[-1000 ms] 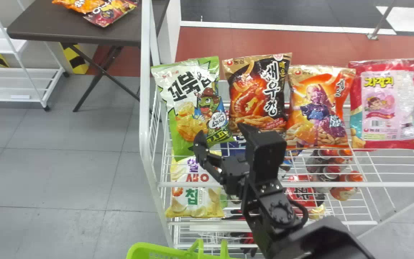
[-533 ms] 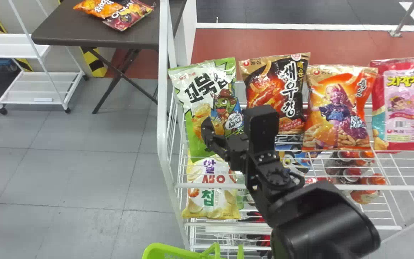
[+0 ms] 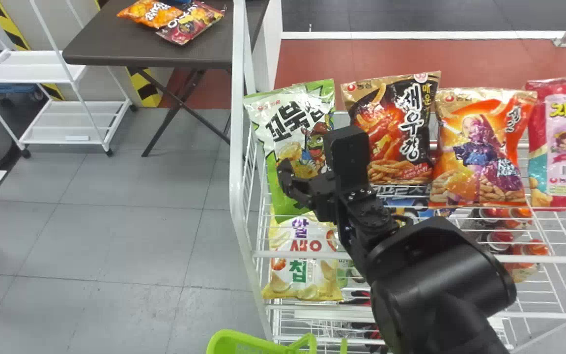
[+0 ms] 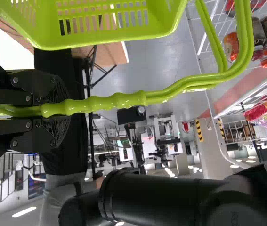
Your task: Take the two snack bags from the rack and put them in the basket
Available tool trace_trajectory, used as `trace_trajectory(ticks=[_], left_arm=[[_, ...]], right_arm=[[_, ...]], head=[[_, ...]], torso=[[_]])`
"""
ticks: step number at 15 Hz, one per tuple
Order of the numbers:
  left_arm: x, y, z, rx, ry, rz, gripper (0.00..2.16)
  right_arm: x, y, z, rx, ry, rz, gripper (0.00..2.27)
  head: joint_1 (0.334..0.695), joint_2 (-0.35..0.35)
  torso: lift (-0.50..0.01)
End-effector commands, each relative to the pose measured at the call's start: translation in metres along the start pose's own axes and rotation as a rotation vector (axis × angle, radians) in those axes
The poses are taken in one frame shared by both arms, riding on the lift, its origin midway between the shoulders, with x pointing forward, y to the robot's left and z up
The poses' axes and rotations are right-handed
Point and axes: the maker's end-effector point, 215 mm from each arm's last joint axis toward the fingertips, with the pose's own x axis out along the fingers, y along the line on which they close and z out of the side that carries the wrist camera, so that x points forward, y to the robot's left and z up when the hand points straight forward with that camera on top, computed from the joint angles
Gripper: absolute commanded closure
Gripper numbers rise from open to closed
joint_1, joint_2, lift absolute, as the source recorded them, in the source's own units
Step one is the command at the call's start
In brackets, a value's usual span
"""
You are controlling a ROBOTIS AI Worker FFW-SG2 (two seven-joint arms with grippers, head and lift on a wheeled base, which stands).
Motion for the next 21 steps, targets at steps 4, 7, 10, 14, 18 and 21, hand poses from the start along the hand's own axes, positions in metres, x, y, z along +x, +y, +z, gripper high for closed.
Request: trace_trajectory(ticks=[4,7,10,14,18,21], left_arm=[[0.007,0.006,0.0,0.0,0.02,0.001,1.87],[0.005,0.01,-0.001,-0.006,0.021,0.008,1.87],[0.004,0.01,0.003,0.0,0.018,0.01,1.87],[0.007,0.01,0.003,0.005,0.023,0.016,1.87],[0.011,0.009,0.001,0.007,0.036,0.019,1.87],[0.011,0.007,0.002,0.013,0.036,0.017,1.87]], right_arm=[[0.018,-0.002,0.006,-0.043,0.002,0.005,0.36],[0.029,-0.011,0.008,-0.066,0.022,-0.006,1.89],[0.023,-0.006,0.008,-0.078,0.008,-0.014,2.25],[0.004,0.006,0.026,-0.034,-0.037,0.004,2.25],[-0.015,0.018,0.032,0.001,-0.056,0.019,2.25],[-0.042,0.025,0.024,0.01,-0.034,0.034,2.25]], head=[[0.695,0.106],[0.695,0.101],[0.695,0.096],[0.695,0.103],[0.695,0.114],[0.695,0.121]], torso=[[-0.011],[-0.011],[-0.011],[-0.011],[-0.011],[-0.011]])
